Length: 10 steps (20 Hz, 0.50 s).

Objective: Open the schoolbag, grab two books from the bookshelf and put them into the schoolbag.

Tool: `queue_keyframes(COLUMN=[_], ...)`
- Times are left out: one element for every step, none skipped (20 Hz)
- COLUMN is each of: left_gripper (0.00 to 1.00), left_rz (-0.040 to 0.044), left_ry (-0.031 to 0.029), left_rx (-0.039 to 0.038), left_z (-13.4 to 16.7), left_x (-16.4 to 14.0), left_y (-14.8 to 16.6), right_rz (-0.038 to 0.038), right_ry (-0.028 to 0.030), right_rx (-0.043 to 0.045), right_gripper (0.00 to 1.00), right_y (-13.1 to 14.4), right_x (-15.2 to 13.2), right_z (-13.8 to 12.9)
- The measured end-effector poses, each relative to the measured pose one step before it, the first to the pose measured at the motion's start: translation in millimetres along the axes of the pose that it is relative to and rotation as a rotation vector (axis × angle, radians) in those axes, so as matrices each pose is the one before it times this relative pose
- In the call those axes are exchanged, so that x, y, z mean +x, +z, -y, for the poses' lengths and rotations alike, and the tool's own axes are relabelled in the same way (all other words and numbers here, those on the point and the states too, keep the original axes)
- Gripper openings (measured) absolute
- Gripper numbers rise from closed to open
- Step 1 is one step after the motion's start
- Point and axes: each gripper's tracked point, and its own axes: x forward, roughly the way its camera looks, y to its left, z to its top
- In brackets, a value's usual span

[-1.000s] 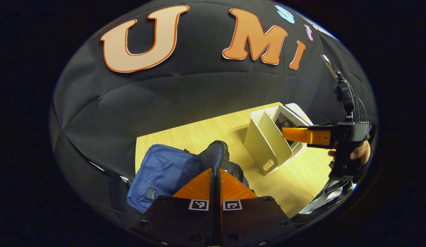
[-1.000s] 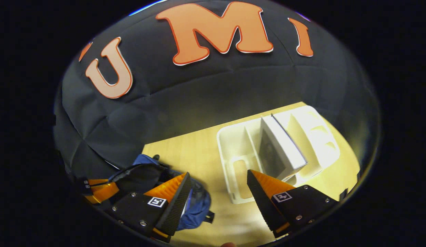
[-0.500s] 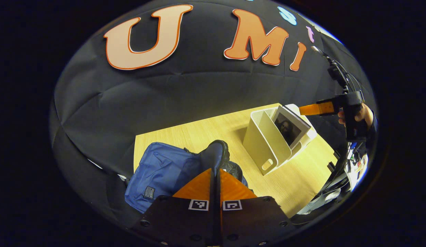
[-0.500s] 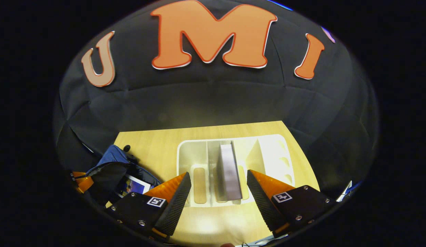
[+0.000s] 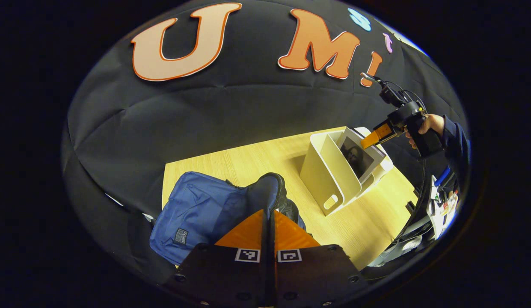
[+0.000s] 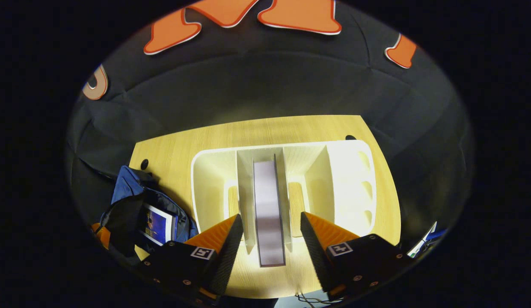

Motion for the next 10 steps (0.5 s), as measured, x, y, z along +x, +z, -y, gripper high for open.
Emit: queue_keyframes(left_gripper=[0.01,0.01,0.01,0.01,0.01,0.01,0.01,0.01,0.0,0.01], left_rz=[-0.00012,-0.00303,-0.00037,0.00052,-0.00119,-0.00103,-0.00127,-0.00057,-0.00186,0.00036], left_ry=[-0.00099,-0.0006,-0.00144,-0.00111,-0.00119,-0.00073,-0.00325,-0.00081,-0.0028,0.0008], left_rx=[-0.00396,-0.00414,-0.00277,-0.00311,-0.00336,-0.00388,-0.00265,-0.00369,-0.00271,-0.00298], left_z=[-0.42,0.07,0.12,0.4,-0.39,-0.35,0.02,0.74,-0.53,-0.42], left_x=[0.39,1.18,0.39,0.81,0.55,0.62,0.11,-0.23,0.72,-0.02], left_y=[-0.57,-0.1,-0.69,-0.19,-0.25,-0.27,-1.05,0.08,-1.9,-0.15], right_rz=[-0.01563,-0.02429,-0.01987,-0.00868,-0.00208,-0.00885,0.0105,-0.00285,0.00565,0.00609], right_ry=[-0.00507,-0.00671,0.01125,-0.00094,-0.00205,-0.00219,-0.00663,0.00138,0.00615,0.01235], right_rx=[-0.01014,-0.00146,0.016,-0.00553,-0.0063,-0.02335,-0.01197,-0.00347,0.00035,0.00223], right_gripper=[0.75,0.62,0.43,0.36,0.42,0.32,0.3,0.28,0.28,0.26], right_y=[-3.45,-3.82,-3.28,1.23,0.66,-1.49,1.43,-0.52,2.18,2.44], right_x=[3.51,2.37,3.57,-4.32,0.27,-0.75,-1.92,-1.95,-3.34,-5.0], right_z=[-2.14,-1.42,-3.4,-1.63,-0.3,-1.78,1.99,-0.51,-1.52,0.32])
